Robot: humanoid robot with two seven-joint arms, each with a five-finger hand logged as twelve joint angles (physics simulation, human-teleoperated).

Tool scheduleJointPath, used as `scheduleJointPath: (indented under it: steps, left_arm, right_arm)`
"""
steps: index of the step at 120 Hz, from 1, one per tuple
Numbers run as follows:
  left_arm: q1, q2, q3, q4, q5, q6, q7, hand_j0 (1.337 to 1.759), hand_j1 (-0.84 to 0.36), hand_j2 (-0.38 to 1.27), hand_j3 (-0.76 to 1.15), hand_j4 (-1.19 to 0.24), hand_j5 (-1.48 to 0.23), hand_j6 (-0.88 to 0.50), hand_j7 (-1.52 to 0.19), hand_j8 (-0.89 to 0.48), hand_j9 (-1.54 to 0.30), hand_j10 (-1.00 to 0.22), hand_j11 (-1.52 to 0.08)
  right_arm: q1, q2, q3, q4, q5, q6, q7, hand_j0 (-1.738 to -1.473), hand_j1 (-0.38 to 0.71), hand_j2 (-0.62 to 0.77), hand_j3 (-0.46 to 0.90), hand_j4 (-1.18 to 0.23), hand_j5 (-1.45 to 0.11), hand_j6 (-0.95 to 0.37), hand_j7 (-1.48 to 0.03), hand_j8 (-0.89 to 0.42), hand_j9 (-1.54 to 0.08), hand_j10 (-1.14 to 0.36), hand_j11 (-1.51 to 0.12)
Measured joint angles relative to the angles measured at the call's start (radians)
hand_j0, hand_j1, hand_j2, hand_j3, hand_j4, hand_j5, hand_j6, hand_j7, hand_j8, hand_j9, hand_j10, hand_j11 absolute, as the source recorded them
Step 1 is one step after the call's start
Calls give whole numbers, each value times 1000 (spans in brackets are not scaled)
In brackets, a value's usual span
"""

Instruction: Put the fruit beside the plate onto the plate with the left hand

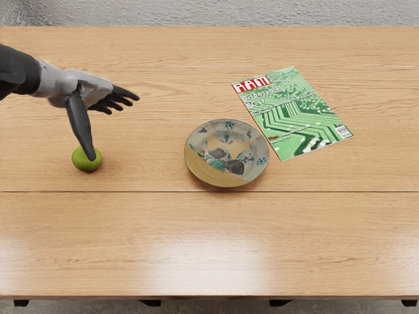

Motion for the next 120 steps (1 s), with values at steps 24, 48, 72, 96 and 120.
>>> scheduleJointPath:
  steps: [24,48,72,96,120]
  left_arm:
    - [-2,3,70,-66,131,251,0,1658,349,0,0,-3,-1,-4,-1,-4,-1,-3,-1]
    - [-86,12,287,-130,208,328,0,1658,346,1,0,-6,-4,-7,-4,-7,-4,-6,-4]
    - [-98,-4,359,-194,225,443,0,1658,332,4,0,-19,-21,-21,-20,-20,-20,-19,-20]
    - [-32,-36,375,-203,291,576,0,1658,317,7,0,-31,-36,-32,-36,-32,-36,-31,-35]
    - [-4,-31,398,-203,372,640,0,1658,305,9,0,-42,-50,-43,-50,-43,-49,-41,-49]
  right_arm:
    - [0,0,0,0,0,0,0,-1658,-327,-4,0,-19,-24,-19,-24,-19,-24,-19,-24]
    - [0,0,0,0,0,0,0,-1658,-327,-4,0,-19,-24,-19,-24,-19,-24,-19,-24]
    - [0,0,0,0,0,0,0,-1658,-327,-4,0,-19,-24,-19,-24,-19,-24,-19,-24]
    - [0,0,0,1,0,0,0,-1658,-327,-4,0,-19,-24,-19,-24,-19,-24,-19,-24]
    - [0,0,0,1,0,0,0,-1658,-327,-4,0,-19,-24,-19,-24,-19,-24,-18,-24]
